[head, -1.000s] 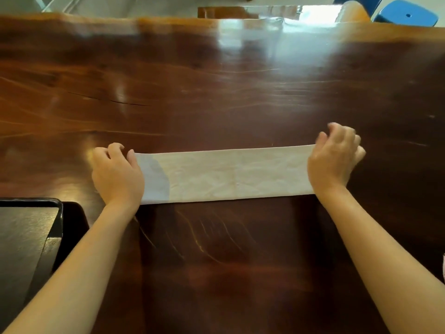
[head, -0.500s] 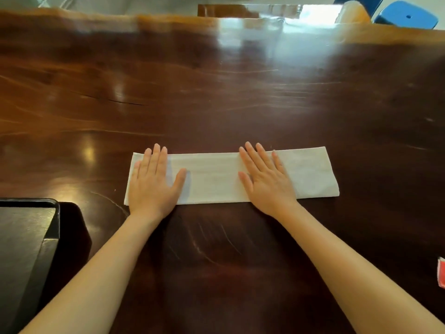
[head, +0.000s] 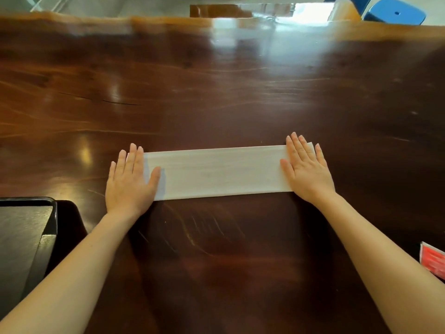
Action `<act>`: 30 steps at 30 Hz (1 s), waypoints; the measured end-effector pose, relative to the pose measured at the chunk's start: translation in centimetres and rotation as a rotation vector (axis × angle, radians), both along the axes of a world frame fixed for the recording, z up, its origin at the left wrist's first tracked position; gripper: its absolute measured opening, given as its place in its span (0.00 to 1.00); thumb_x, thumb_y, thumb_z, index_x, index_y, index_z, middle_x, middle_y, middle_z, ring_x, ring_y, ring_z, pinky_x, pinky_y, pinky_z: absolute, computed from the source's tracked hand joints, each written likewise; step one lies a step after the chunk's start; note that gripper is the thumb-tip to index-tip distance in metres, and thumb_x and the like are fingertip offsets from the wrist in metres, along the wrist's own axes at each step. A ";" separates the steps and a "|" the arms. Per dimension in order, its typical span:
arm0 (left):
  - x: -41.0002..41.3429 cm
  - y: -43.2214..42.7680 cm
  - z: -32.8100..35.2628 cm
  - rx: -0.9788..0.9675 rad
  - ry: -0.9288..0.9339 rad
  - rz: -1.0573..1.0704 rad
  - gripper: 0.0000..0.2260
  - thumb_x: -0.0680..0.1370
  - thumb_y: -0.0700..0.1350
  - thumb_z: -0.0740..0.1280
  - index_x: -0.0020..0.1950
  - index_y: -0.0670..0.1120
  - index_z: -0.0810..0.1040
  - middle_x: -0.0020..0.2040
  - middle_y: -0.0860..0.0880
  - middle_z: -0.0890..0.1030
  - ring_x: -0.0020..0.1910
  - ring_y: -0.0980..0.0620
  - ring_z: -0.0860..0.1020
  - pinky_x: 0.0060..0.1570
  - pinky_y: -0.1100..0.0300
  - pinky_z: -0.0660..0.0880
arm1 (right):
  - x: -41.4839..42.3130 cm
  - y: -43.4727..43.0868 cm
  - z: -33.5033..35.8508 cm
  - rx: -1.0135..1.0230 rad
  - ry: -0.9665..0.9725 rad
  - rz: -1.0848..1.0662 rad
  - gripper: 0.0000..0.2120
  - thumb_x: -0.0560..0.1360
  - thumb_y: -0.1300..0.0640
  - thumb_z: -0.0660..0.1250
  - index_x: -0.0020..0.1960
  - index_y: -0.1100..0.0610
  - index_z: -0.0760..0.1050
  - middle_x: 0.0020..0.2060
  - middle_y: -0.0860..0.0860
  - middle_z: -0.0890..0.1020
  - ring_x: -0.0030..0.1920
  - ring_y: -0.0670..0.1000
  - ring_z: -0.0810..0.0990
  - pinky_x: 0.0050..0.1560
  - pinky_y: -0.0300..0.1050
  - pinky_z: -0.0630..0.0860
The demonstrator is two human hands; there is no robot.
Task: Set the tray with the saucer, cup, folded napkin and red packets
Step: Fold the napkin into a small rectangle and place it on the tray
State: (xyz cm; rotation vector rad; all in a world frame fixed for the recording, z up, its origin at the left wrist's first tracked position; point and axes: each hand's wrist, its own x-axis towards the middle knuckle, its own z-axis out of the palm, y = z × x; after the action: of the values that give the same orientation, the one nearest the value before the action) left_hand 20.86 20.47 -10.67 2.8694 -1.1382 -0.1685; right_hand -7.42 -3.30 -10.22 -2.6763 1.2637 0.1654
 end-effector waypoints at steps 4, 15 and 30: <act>0.2 0.0 0.1 0.015 0.026 0.003 0.31 0.79 0.61 0.46 0.77 0.46 0.48 0.78 0.49 0.48 0.77 0.50 0.46 0.75 0.51 0.43 | 0.0 -0.5 0.2 0.057 -0.011 0.016 0.27 0.81 0.45 0.42 0.77 0.52 0.39 0.77 0.46 0.41 0.76 0.45 0.38 0.75 0.49 0.35; -9.5 -7.8 2.5 -0.218 0.027 -0.166 0.22 0.82 0.49 0.46 0.76 0.47 0.55 0.78 0.46 0.53 0.77 0.46 0.49 0.73 0.44 0.43 | 6.7 6.0 2.7 -0.023 -0.117 0.175 0.25 0.82 0.51 0.45 0.77 0.56 0.45 0.77 0.52 0.47 0.77 0.52 0.43 0.74 0.54 0.40; -2.2 -1.4 -0.2 -0.048 0.056 -0.044 0.28 0.80 0.57 0.47 0.77 0.45 0.49 0.78 0.47 0.50 0.77 0.50 0.47 0.75 0.53 0.45 | -1.1 3.5 0.1 0.009 -0.042 -0.318 0.33 0.80 0.41 0.43 0.77 0.58 0.40 0.77 0.52 0.44 0.77 0.50 0.43 0.76 0.51 0.42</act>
State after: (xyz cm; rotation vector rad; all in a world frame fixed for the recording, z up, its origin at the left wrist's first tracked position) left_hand 18.70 19.05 -10.91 2.7815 -1.1800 -0.2186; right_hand -8.55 0.20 -10.14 -2.4153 1.6457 0.0706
